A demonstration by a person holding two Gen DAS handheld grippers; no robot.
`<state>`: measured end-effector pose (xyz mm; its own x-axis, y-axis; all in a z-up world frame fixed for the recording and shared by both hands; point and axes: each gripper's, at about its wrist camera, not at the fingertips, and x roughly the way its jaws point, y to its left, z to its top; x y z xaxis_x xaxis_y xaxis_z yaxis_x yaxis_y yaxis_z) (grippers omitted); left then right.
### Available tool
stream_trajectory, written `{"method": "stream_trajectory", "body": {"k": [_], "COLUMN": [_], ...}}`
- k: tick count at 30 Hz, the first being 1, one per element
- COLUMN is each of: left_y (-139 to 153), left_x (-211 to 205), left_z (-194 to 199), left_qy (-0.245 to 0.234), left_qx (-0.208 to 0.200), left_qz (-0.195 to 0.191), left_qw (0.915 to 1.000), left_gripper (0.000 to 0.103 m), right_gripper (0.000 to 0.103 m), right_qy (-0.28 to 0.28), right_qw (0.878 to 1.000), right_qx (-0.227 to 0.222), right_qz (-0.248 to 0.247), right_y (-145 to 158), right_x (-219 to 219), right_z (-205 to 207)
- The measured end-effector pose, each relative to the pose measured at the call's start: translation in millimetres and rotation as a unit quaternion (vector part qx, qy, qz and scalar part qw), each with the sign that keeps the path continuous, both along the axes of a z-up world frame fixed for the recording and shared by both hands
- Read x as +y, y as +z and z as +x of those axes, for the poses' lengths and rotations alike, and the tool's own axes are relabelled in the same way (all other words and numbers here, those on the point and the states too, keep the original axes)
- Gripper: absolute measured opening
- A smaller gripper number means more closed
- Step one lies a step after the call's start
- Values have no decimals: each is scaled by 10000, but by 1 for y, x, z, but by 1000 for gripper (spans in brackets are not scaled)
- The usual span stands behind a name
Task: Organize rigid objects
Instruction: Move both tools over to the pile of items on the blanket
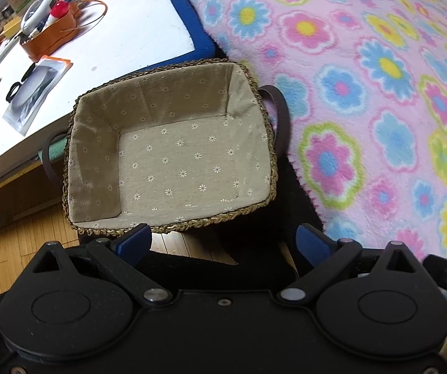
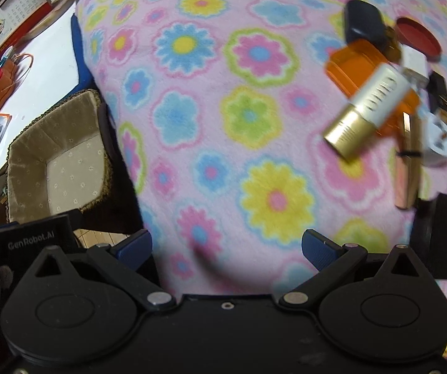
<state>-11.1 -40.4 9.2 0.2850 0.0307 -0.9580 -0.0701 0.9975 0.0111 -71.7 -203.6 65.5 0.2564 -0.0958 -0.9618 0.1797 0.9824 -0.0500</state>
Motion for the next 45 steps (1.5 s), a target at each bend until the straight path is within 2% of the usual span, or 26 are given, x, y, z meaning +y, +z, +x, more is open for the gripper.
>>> {"method": "stream_trajectory", "body": {"k": [9, 14, 17, 22, 25, 26, 28, 33, 39, 43, 45], "left_y": [5, 14, 21, 32, 32, 32, 33, 40, 33, 21, 19], "left_x": [-11, -29, -47, -86, -113, -122, -141, -184, -216, -215, -208], "left_z": [-6, -12, -18, -28, -27, -26, -23, -12, 7, 26, 40], "left_qy": [-312, -717, -1091, -1614, -1802, -1861, -1956, -2113, -2158, -1829, -1593], "left_qx": [-140, -426, -593, -731, -574, -504, -388, -221, -59, 49, 74], "left_qz": [42, 91, 99, 103, -129, -231, -411, -611, -500, -318, -269], "left_qw": [9994, 9965, 9922, 9841, 9819, 9810, 9790, 9753, 9751, 9826, 9868], "left_gripper": [96, 96, 96, 96, 96, 96, 96, 96, 96, 96, 96], "right_gripper": [103, 103, 103, 101, 88, 81, 79, 70, 71, 73, 77], "right_qy": [185, -165, -381, -726, -865, -909, -998, -1212, -1574, -1584, -1509], "right_qw": [9988, 9967, 9952, 9946, 9945, 9945, 9947, 9924, 9863, 9862, 9871], "right_qx": [-54, -337, -302, -195, -117, -90, -89, -200, -450, -464, -494], "right_qz": [-452, -726, -853, -714, -571, -508, -219, -55, -210, -131, -180], "right_y": [32, 53, 49, 33, 28, 27, 26, 33, 39, 35, 35], "right_x": [-35, -74, -96, -129, -144, -150, -163, -187, -216, -224, -222], "right_z": [-38, -60, -65, -68, -70, -71, -75, -83, -91, -89, -89]}}
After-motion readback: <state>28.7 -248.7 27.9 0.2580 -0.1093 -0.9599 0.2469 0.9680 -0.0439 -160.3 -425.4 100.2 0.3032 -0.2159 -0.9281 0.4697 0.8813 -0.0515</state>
